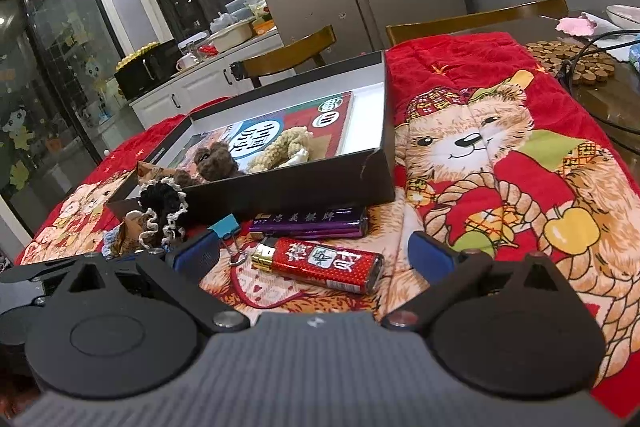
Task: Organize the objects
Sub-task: 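Lift the blue binder clips with the left tool toward the box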
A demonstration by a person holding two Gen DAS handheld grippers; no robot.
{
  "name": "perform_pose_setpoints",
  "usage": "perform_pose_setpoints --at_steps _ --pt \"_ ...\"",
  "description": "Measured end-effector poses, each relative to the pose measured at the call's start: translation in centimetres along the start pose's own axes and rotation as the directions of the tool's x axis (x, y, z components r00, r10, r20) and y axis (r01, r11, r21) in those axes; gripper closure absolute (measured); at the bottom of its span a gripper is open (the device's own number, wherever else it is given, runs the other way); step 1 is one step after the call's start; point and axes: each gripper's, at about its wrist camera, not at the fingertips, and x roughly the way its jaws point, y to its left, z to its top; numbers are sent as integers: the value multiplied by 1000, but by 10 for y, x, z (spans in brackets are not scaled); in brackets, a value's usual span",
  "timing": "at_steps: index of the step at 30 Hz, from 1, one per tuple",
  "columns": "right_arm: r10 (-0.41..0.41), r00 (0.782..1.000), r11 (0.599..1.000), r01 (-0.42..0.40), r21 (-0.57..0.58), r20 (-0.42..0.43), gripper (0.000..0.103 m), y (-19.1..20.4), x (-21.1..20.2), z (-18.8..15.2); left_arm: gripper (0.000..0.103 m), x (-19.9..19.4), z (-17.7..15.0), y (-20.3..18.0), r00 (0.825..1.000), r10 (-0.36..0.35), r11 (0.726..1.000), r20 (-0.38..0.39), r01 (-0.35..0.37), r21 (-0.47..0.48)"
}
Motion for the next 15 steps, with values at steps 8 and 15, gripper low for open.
perform_pose_setpoints --at_steps 8,15 --pt "-2 1000 1000 2 -6 -7 0 8 4 -2 71 -5 0 4 999 28 999 27 -27 -31" --pt "-28 1000 999 27 -16 -10 0 11 7 -3 71 -9 1 6 998 21 999 55 -19 -40"
